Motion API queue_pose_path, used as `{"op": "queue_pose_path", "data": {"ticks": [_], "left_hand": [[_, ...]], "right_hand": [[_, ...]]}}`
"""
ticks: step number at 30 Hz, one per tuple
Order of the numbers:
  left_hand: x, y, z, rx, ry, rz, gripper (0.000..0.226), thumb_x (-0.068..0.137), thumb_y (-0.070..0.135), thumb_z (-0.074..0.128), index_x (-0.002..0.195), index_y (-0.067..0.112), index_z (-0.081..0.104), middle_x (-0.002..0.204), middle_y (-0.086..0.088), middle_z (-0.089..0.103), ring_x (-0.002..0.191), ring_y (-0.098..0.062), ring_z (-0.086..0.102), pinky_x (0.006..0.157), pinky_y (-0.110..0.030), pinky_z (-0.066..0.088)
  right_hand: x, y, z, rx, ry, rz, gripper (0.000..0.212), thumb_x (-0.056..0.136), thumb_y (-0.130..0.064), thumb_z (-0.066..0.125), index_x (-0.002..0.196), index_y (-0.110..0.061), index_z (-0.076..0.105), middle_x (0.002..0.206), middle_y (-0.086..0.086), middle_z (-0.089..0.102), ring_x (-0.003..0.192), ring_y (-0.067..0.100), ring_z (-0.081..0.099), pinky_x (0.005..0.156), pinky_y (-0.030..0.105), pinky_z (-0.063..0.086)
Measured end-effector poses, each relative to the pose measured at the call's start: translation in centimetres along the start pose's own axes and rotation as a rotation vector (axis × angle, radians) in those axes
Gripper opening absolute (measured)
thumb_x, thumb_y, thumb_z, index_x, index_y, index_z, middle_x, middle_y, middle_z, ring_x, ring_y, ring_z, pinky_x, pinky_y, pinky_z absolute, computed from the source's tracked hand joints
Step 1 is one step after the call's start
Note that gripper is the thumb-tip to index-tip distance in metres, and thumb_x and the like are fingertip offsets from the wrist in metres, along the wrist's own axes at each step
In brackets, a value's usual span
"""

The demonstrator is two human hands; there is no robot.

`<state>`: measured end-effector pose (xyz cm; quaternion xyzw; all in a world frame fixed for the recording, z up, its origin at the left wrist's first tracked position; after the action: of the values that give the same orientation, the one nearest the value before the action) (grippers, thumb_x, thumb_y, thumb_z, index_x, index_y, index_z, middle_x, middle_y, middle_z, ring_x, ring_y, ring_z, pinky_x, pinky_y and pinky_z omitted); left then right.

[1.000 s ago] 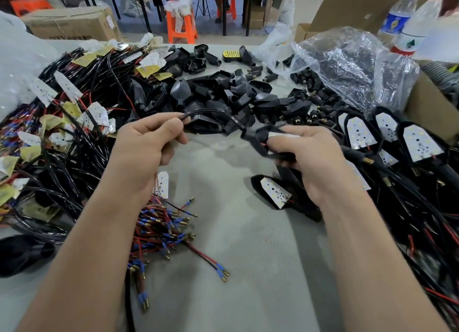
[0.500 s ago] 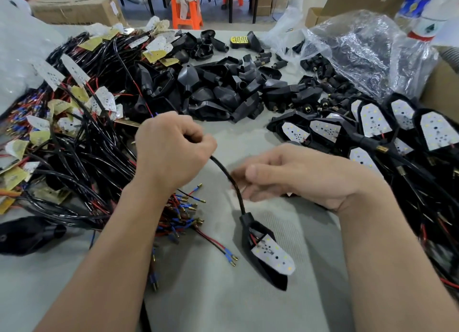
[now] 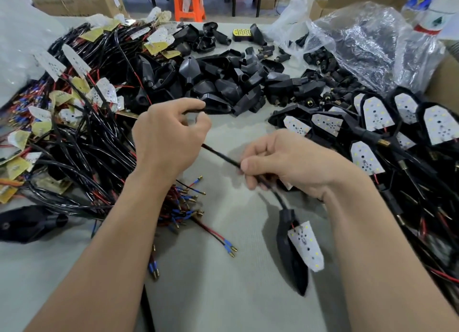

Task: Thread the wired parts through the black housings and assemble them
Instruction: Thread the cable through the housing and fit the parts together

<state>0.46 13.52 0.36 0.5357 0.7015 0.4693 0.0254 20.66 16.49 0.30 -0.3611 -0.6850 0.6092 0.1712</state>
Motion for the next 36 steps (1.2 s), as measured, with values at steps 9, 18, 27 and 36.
{"op": "queue_pose_path", "data": {"ticks": [9, 18, 27, 36], "left_hand": [[-0.5, 0.9, 1.1, -0.114, -0.090, 0.148, 0.018, 0.088, 0.034, 0.067, 0.103, 0.036, 0.077, 0.067, 0.015, 0.063, 0.066, -0.003, 0.054, 0.067, -0.019, 0.045], [0.1, -0.5, 1.7, -0.304, -0.110, -0.288, 0.040, 0.096, 0.053, 0.062, 0.068, 0.029, 0.077, 0.061, -0.005, 0.066, 0.052, -0.011, 0.050, 0.058, -0.027, 0.043], [0.4, -0.8, 2.1, -0.671, -0.201, -0.460, 0.019, 0.096, 0.020, 0.071, 0.079, 0.018, 0.079, 0.064, 0.005, 0.067, 0.054, -0.008, 0.055, 0.055, -0.016, 0.045], [-0.6, -0.6, 2.8, -0.172, -0.245, -0.221, 0.033, 0.092, 0.017, 0.069, 0.123, 0.029, 0.072, 0.066, 0.007, 0.073, 0.063, -0.015, 0.068, 0.075, -0.035, 0.061]], "right_hand": [[2.1, -0.1, 2.5, 0.037, 0.119, -0.068, 0.020, 0.099, -0.013, 0.059, 0.088, -0.007, 0.074, 0.069, 0.009, 0.072, 0.050, 0.012, 0.041, 0.046, 0.017, 0.032], [2.9, 0.5, 2.4, 0.207, 0.313, -0.053, 0.017, 0.099, -0.010, 0.054, 0.098, -0.008, 0.071, 0.064, 0.008, 0.071, 0.044, 0.012, 0.041, 0.043, 0.016, 0.032], [3.0, 0.7, 2.6, -0.026, 0.257, -0.041, 0.022, 0.086, -0.027, 0.061, 0.081, -0.011, 0.076, 0.076, 0.009, 0.075, 0.054, 0.014, 0.059, 0.054, 0.025, 0.046], [3.0, -3.6, -5.7, -0.697, 0.838, -0.003, 0.026, 0.083, -0.018, 0.053, 0.089, -0.021, 0.077, 0.081, -0.002, 0.074, 0.076, 0.021, 0.067, 0.081, 0.035, 0.059]]}}
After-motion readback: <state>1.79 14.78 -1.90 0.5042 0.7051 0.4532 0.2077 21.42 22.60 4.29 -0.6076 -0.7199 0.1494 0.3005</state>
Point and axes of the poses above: each hand's wrist, its own x-axis towards the middle knuckle, its own z-axis out of the palm, y = z × x, the point moved 2 cm from there along x, towards the middle knuckle
